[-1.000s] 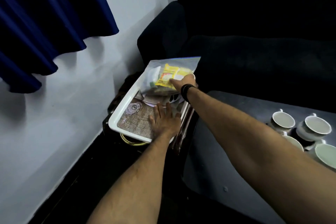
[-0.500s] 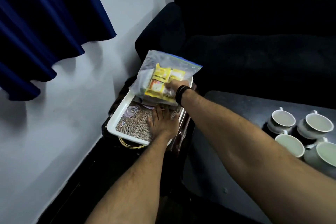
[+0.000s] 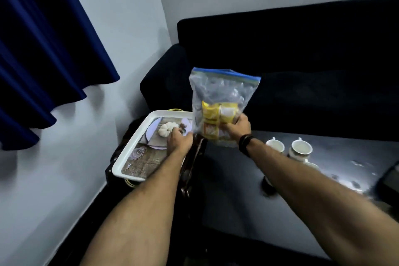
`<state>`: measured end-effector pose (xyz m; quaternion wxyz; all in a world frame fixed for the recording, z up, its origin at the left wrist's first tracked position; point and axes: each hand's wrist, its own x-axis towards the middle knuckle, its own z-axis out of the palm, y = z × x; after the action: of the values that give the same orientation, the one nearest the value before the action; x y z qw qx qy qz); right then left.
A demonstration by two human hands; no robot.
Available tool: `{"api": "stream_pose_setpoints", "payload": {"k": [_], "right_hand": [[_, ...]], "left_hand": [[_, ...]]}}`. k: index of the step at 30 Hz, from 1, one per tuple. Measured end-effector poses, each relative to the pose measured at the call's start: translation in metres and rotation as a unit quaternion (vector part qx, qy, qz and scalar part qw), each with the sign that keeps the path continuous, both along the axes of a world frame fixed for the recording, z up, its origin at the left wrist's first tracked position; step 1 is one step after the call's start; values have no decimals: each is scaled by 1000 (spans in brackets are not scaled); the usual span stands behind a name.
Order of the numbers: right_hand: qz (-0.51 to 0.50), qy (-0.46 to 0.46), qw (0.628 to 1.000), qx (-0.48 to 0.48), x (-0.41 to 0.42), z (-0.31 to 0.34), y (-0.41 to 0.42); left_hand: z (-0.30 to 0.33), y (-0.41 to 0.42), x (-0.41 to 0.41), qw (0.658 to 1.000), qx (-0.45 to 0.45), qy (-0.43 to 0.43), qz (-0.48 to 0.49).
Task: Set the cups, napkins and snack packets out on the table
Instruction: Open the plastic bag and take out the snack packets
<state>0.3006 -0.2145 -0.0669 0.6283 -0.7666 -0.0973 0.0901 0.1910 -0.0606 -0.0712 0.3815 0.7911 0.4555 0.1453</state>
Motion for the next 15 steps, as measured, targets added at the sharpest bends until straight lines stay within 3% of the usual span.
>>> {"api": "stream_pose_setpoints", "payload": {"k": [8, 11, 15], "right_hand": [[58, -49, 984, -160, -92, -58, -75], [98, -42, 976, -192, -109, -69, -87], [158, -124, 945, -258, -111, -61, -100]], "left_hand": [[28, -91, 2, 988, -116, -96, -42], [36, -108, -6, 983, -168, -68, -29], [54, -125, -16, 976, -218, -20, -18]]}}
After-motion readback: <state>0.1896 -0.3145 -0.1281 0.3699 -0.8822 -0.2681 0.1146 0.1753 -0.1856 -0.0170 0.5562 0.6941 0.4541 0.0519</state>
